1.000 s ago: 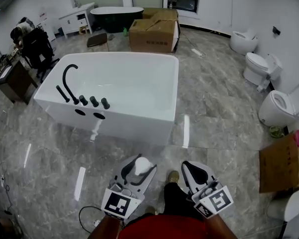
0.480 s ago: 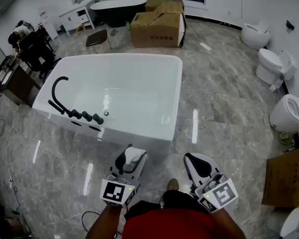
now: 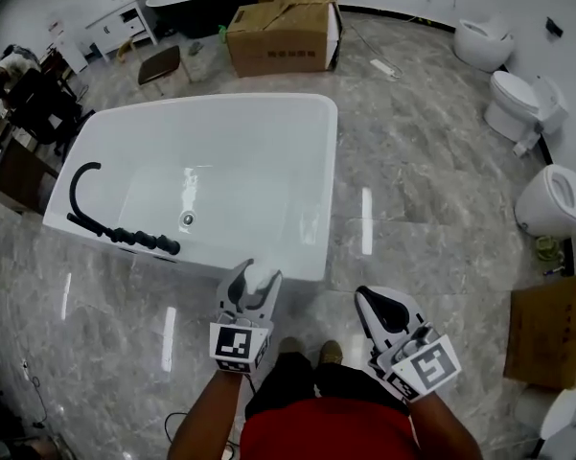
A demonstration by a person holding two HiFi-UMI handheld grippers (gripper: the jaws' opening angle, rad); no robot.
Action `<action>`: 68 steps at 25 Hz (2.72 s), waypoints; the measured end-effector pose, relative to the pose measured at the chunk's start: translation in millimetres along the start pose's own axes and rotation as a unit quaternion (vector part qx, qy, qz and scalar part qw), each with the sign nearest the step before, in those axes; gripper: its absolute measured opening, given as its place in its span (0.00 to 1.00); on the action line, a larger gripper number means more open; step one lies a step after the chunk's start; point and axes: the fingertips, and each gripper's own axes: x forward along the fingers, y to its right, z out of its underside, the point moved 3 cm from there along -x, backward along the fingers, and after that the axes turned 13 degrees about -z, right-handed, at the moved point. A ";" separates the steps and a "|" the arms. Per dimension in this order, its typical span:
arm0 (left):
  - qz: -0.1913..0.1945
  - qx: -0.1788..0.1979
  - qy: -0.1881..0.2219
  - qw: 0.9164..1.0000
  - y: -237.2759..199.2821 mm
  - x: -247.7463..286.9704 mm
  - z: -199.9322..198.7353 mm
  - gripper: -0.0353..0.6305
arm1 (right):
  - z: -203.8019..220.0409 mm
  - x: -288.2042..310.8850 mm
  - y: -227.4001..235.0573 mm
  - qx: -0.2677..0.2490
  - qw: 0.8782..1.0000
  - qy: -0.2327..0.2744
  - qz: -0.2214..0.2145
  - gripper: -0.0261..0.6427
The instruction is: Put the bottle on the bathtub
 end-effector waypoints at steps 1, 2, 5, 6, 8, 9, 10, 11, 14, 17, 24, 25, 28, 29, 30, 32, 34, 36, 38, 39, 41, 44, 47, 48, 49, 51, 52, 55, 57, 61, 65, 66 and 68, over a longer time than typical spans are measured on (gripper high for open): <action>0.006 0.000 -0.005 1.000 -0.6 9.4 7.3 0.38 | 2.7 2.2 4.3 0.003 1.000 -0.005 0.008 0.05; 0.012 0.001 -0.009 1.000 -1.2 18.6 14.2 0.38 | 5.2 4.4 8.1 0.006 1.000 -0.009 0.016 0.05; 0.031 0.007 -0.016 0.999 -4.7 45.4 36.2 0.38 | 12.5 13.4 17.3 0.012 0.999 -0.022 0.037 0.05; 0.036 0.010 -0.018 0.999 -6.8 54.2 44.4 0.38 | 14.8 17.0 20.0 0.013 0.999 -0.027 0.043 0.05; 0.048 0.014 -0.022 0.998 -9.1 70.2 59.6 0.38 | 19.3 23.3 24.1 0.014 0.998 -0.036 0.056 0.05; 0.054 0.016 -0.026 0.998 -9.3 77.0 66.6 0.38 | 21.4 25.7 25.3 0.015 0.997 -0.039 0.063 0.05; 0.060 0.017 -0.030 0.998 -9.2 83.2 73.5 0.38 | 23.3 27.8 25.9 0.016 0.997 -0.042 0.068 0.05; 0.065 0.019 -0.034 0.997 -9.1 89.1 80.1 0.38 | 25.1 29.5 26.3 0.018 0.996 -0.045 0.073 0.05; 0.074 0.026 -0.049 0.996 -9.6 105.4 99.8 0.38 | 30.8 33.7 27.8 0.021 0.995 -0.057 0.084 0.05; 0.082 0.031 -0.061 0.994 -9.6 115.8 118.5 0.38 | 38.4 34.3 31.9 0.021 0.993 -0.063 0.098 0.05; 0.094 0.038 -0.075 0.992 -3.5 124.0 144.8 0.38 | 43.7 38.1 41.4 0.024 0.992 -0.070 0.107 0.05; 0.095 0.040 -0.073 0.992 -3.7 122.9 145.2 0.38 | 42.9 40.1 40.5 0.025 0.992 -0.070 0.106 0.05; 0.097 0.045 -0.068 0.992 -3.4 122.1 145.5 0.38 | 42.9 44.9 39.2 0.028 0.992 -0.071 0.104 0.05; 0.099 0.045 -0.068 0.992 -3.2 122.3 145.4 0.38 | 43.1 46.0 39.4 0.029 0.992 -0.071 0.103 0.05; 0.101 0.045 -0.068 0.992 -2.6 122.3 145.3 0.38 | 43.2 46.8 39.6 0.029 0.992 -0.072 0.103 0.05; 0.106 0.047 -0.067 0.991 -0.2 121.7 145.0 0.42 | 43.7 47.1 39.9 0.028 0.992 -0.071 0.100 0.05; 0.108 0.049 -0.062 0.991 1.9 120.2 142.7 0.45 | 44.1 45.5 39.6 0.028 0.992 -0.071 0.099 0.05; 0.104 0.051 -0.054 0.992 1.4 117.9 136.2 0.47 | 42.9 43.3 38.7 0.027 0.992 -0.070 0.097 0.05; 0.097 0.050 -0.043 0.993 -0.2 115.5 126.3 0.48 | 40.4 41.0 38.5 0.026 0.993 -0.067 0.095 0.05; 0.094 0.051 -0.037 0.994 -1.0 114.1 120.4 0.48 | 39.0 40.0 38.7 0.025 0.993 -0.066 0.093 0.05; 0.088 0.053 -0.023 0.994 -2.8 110.6 107.1 0.48 | 35.8 39.0 39.0 0.023 0.994 -0.062 0.090 0.05; 0.081 0.057 0.001 0.995 -6.3 101.3 80.7 0.48 | 29.3 39.5 37.8 0.022 0.995 -0.054 0.084 0.05; 0.078 0.056 0.028 0.995 -5.3 83.0 42.2 0.48 | 22.2 40.9 35.4 0.019 0.996 -0.045 0.073 0.05; 0.078 0.051 0.034 0.995 -3.1 74.9 26.5 0.48 | 20.0 40.6 34.8 0.018 0.997 -0.041 0.070 0.05; 0.078 0.043 0.039 0.995 -0.7 66.3 11.9 0.48 | 17.9 40.2 34.2 0.017 0.997 -0.037 0.067 0.05; 0.079 0.026 0.048 0.995 4.0 48.6 -13.5 0.48 | 13.2 39.7 32.3 0.016 0.998 -0.026 0.062 0.05; 0.081 0.020 0.054 0.995 7.0 39.5 -25.4 0.48 | 10.7 39.5 31.0 0.016 0.998 -0.021 0.059 0.05; 0.094 0.000 0.064 0.993 19.2 12.4 -57.4 0.47 | 3.7 37.2 25.1 0.016 0.999 -0.006 0.048 0.05; 0.102 -0.011 0.070 0.992 27.2 -4.3 -75.7 0.46 | -1.7 35.0 20.0 0.013 0.999 0.003 0.040 0.05; 0.112 -0.016 0.084 0.990 36.8 -28.3 -106.2 0.26 | -15.3 32.0 9.4 0.004 0.999 0.024 0.026 0.05; 0.117 -0.016 0.086 0.989 43.6 -43.5 -123.8 0.11 | -29.1 28.7 -0.1 -0.006 0.999 0.040 0.016 0.05; 0.118 -0.017 0.085 0.989 44.8 -45.7 -126.2 0.09 | -32.1 28.3 -2.1 -0.008 0.999 0.043 0.013 0.05; 0.119 -0.018 0.082 0.989 47.0 -49.8 -128.6 0.07 | -36.5 27.5 -6.3 -0.014 0.999 0.046 0.008 0.05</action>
